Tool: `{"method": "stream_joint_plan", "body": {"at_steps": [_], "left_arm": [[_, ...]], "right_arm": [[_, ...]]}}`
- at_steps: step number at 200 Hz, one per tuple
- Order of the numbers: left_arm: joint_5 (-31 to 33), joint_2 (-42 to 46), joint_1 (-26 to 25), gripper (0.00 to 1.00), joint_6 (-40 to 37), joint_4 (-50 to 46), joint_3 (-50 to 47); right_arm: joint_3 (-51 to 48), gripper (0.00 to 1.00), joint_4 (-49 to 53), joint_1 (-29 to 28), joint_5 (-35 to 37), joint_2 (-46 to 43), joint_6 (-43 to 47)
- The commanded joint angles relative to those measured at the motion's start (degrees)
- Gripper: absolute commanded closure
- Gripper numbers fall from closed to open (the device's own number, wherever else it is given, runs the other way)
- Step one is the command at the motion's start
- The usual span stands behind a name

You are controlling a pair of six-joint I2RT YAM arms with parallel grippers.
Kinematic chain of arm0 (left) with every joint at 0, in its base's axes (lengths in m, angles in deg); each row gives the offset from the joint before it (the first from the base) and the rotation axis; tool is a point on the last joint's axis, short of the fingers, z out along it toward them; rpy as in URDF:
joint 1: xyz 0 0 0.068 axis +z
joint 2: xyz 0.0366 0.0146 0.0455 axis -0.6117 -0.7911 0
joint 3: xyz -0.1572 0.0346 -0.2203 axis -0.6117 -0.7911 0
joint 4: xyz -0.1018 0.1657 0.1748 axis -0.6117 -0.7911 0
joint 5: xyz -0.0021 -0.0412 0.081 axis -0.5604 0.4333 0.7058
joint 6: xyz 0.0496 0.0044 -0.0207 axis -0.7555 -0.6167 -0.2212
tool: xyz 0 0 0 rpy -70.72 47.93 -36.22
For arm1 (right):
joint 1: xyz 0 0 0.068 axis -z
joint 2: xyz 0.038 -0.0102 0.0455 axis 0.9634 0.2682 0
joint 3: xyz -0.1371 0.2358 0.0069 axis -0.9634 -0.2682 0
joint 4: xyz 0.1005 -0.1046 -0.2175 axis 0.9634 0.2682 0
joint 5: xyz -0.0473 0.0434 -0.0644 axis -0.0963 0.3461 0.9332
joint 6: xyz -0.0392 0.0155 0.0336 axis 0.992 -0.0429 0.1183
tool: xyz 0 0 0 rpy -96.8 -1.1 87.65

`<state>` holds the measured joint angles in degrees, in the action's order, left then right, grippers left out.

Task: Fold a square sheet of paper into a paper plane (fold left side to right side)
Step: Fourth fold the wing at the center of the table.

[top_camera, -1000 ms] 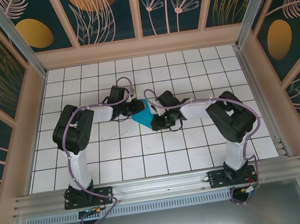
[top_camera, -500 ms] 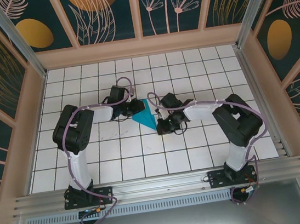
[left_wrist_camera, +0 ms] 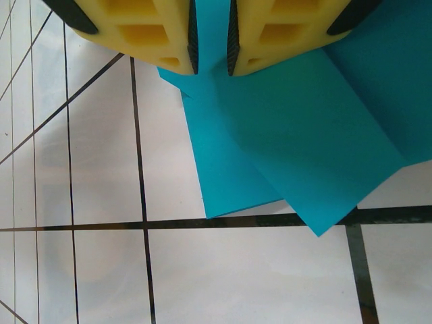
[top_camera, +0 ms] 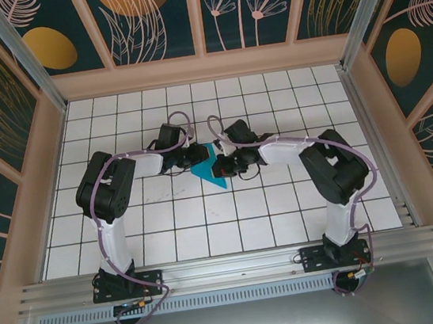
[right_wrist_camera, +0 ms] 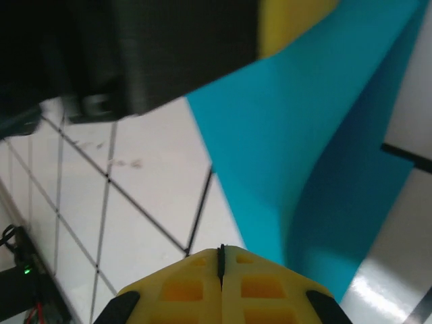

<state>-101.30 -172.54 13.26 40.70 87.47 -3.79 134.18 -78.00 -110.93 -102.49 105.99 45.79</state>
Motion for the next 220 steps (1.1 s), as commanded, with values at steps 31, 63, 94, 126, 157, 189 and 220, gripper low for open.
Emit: {"method": "stream_joint_plan", "body": {"at_steps": [31, 63, 94, 126, 157, 189, 220], "left_arm": [[3.9, -1.9, 0.0, 0.76, -1.4, -6.8, -1.7], [4.1, -1.6, 0.1, 0.76, -1.4, -7.0, -1.4], [5.1, -0.6, 0.1, 0.74, -2.1, -8.1, -0.1], [6.3, 3.2, 0.2, 0.72, -3.4, -8.9, 2.0], [5.3, 9.5, 0.2, 0.72, -3.7, -5.6, 0.9], [-1.0, 14.1, -0.1, 0.75, -2.4, 1.2, -4.7], [-6.1, 13.4, -1.2, 0.82, 1.0, 8.3, -9.8]], "right_arm": [[0.3, 0.97, 1.6, 1.0, 3.9, 2.9, 0.3], [-1.4, 0.98, 3.1, 0.9, 4.6, 3.4, 1.0], [-2.8, 1.00, 4.7, 0.8, 6.0, 3.5, 1.0], [-4.1, 1.00, 5.5, 0.5, 7.1, 3.9, 1.0], [-4.3, 1.00, 6.5, 0.4, 9.1, 4.1, 1.2], [-4.1, 1.00, 6.8, 0.4, 10.0, 4.6, 1.2], [-3.7, 1.00, 6.7, 0.0, 10.1, 4.9, 1.2]]}}
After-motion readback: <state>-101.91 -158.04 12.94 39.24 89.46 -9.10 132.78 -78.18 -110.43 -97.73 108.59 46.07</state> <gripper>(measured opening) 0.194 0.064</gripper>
